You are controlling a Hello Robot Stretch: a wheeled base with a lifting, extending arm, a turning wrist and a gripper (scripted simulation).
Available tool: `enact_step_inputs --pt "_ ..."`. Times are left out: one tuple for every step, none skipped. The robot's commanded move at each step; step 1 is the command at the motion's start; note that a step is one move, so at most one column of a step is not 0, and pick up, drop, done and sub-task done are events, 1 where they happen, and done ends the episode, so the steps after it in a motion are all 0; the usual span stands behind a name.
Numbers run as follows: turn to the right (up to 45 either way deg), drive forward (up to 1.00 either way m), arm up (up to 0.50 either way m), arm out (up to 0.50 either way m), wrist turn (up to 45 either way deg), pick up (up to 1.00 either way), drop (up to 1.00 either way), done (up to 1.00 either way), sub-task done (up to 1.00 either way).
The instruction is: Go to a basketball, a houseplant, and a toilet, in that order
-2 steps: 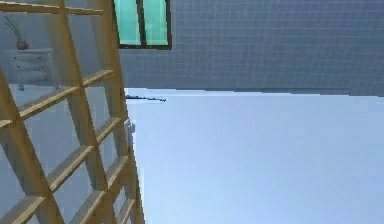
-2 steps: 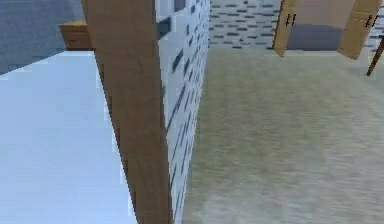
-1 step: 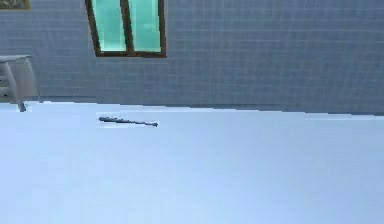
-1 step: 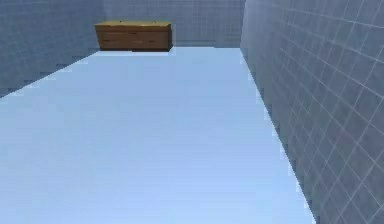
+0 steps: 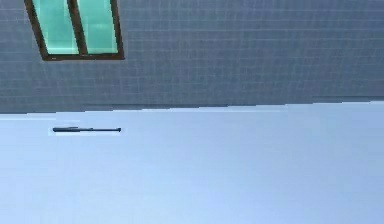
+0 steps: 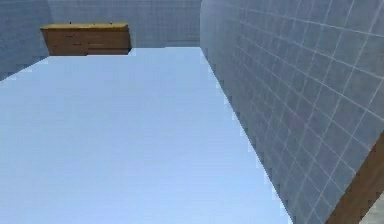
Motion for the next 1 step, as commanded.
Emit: enact_step_inputs --pt "0.0 0.20 0.00 0.00 0.0 0.00 0.00 0.00 0.00"
